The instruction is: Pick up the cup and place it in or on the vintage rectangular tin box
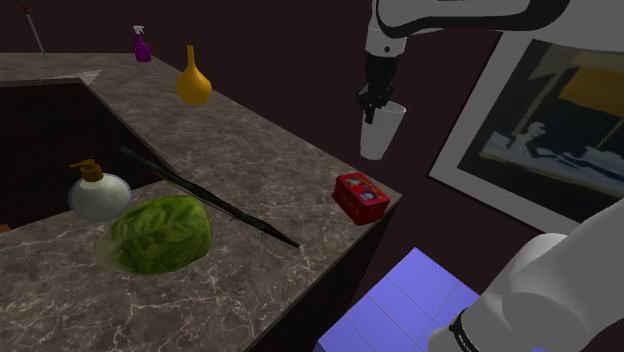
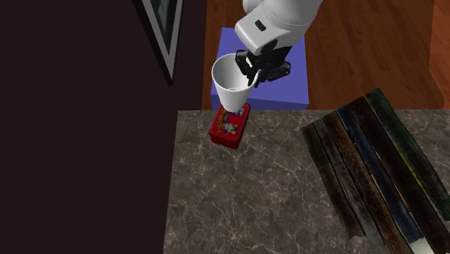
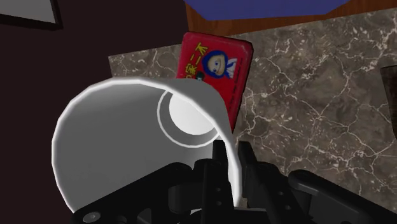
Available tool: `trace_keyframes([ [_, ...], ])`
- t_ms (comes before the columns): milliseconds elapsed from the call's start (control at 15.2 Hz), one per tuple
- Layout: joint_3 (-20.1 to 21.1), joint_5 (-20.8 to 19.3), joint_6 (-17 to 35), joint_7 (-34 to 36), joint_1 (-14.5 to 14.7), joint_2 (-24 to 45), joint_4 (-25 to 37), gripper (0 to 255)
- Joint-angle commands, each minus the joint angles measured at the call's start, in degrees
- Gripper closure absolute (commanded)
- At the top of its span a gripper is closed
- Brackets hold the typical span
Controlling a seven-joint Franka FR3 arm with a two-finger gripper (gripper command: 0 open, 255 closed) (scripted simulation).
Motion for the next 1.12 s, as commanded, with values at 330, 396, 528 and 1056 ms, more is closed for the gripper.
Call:
trace_keyframes([
  [330, -0.12, -0.22, 4.57, 0.61, -0.06, -2.31, -6.92, 255],
  [396, -0.14, -0.25, 5.33, 0.72, -0.07, -2.32, -7.71, 255],
  [528, -0.18, -0.31, 6.85, 0.93, -0.08, -2.32, -9.23, 255],
  [1056, -0.34, -0.6, 12.94, 1.78, -0.17, -1.78, -14.84, 255],
])
